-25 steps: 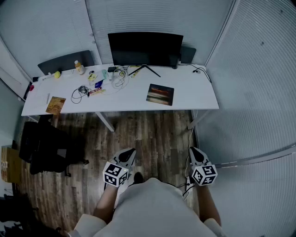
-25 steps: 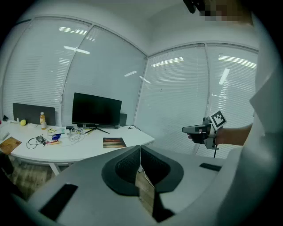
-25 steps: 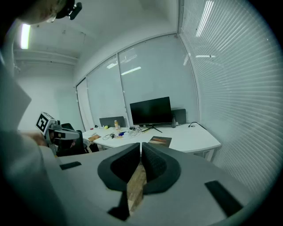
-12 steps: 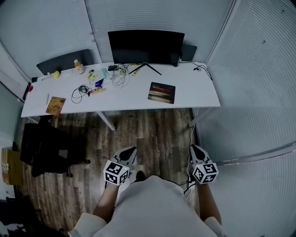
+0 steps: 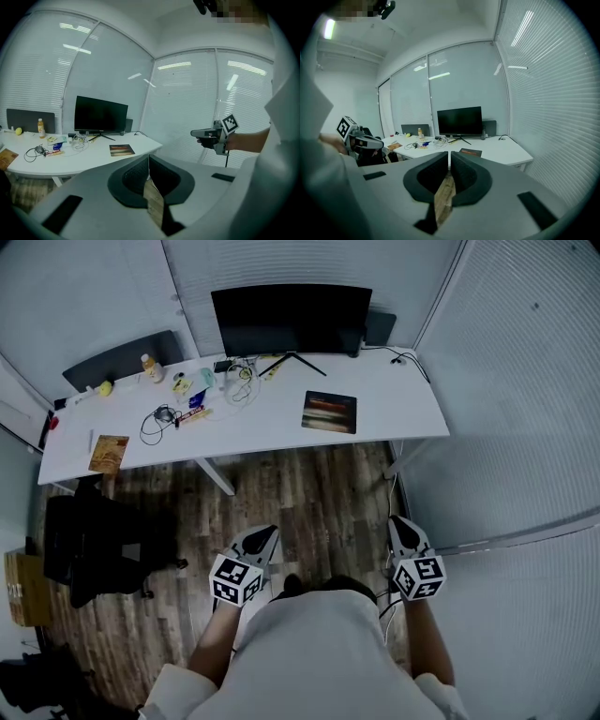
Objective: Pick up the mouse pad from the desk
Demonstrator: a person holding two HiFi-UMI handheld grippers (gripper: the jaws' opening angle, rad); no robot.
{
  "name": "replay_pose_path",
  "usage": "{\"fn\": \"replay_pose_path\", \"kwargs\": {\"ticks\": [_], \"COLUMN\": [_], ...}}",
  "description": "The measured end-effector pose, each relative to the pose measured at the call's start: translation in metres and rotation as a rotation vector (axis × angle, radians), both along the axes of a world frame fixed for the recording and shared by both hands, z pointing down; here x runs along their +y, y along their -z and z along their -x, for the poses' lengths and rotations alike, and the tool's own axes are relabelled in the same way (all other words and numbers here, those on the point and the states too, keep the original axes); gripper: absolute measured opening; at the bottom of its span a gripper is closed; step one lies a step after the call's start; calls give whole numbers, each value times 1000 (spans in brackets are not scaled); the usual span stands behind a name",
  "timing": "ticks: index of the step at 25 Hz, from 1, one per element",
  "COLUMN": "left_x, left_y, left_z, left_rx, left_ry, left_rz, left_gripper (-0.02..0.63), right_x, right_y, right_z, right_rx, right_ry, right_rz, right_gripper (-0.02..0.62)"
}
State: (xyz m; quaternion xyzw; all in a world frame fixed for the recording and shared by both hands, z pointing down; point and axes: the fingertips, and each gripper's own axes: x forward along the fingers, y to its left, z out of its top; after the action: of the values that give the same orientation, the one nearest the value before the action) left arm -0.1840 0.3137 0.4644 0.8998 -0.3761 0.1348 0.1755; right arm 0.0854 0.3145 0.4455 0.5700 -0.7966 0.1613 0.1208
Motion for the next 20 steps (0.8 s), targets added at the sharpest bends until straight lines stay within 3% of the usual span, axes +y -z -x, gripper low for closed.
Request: {"fn": "replay_pose_path", "kwargs": {"ticks": [12, 20], "left_x": [-6, -36], "left_y": [-10, -22], "left_z": [24, 24], "left_rx": [1, -14], "left_ry": [4, 27], "left_rz": [26, 51], "left_gripper": [18, 18], "right_x": [-4, -38], "right_y": [-9, -20], "right_z": [22, 19], "right_rx": [2, -9], "right_ry": [-5, 20], "right_rz": [22, 40], "right_gripper": [38, 38]}}
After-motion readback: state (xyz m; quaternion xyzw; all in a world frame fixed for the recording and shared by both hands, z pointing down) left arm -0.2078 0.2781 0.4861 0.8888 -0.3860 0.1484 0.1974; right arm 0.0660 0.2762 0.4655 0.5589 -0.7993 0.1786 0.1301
